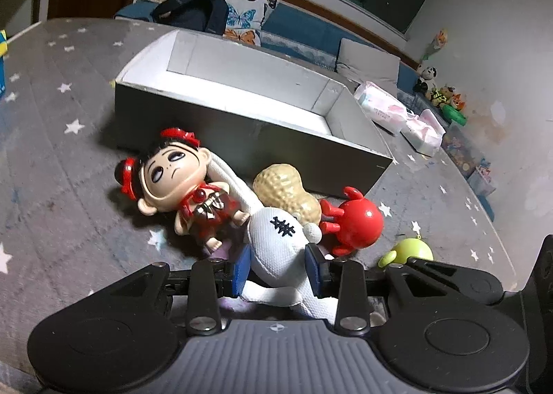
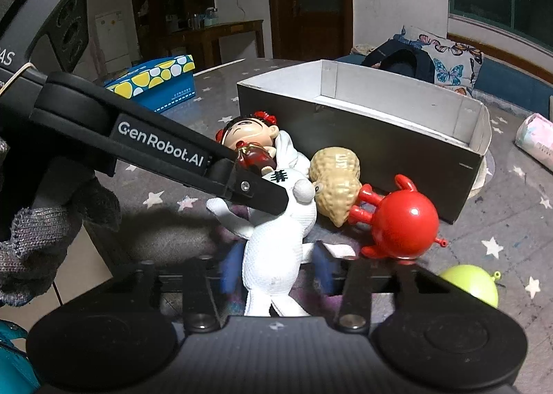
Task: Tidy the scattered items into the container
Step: 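Grasp the white plush rabbit with the left gripper and lift it, then carry the rabbit into the white box and open the left gripper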
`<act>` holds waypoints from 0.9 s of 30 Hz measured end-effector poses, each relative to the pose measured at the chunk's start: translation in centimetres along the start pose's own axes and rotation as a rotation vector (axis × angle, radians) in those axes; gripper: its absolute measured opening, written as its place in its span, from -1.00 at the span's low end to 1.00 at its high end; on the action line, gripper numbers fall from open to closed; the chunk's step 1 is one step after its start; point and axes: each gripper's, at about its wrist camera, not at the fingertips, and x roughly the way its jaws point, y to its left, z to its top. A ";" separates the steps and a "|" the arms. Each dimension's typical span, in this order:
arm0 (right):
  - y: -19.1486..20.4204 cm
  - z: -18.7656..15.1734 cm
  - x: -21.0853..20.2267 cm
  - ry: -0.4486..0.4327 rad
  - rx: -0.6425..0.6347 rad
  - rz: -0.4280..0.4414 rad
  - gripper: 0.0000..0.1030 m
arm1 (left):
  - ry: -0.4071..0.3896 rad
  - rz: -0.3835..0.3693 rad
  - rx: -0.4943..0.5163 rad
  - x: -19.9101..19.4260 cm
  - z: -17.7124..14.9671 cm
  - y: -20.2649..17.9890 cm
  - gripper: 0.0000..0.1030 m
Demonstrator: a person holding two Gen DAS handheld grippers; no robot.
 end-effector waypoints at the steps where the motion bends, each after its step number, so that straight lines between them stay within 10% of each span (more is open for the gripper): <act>1: -0.1 0.0 0.0 0.001 0.002 0.005 -0.29 | -0.001 -0.005 0.002 0.0 0.0 0.0 -0.32; 27: -1.6 7.9 -4.4 -0.150 -0.226 -0.035 -0.40 | -0.201 -0.113 0.042 -4.4 7.4 -2.9 -0.50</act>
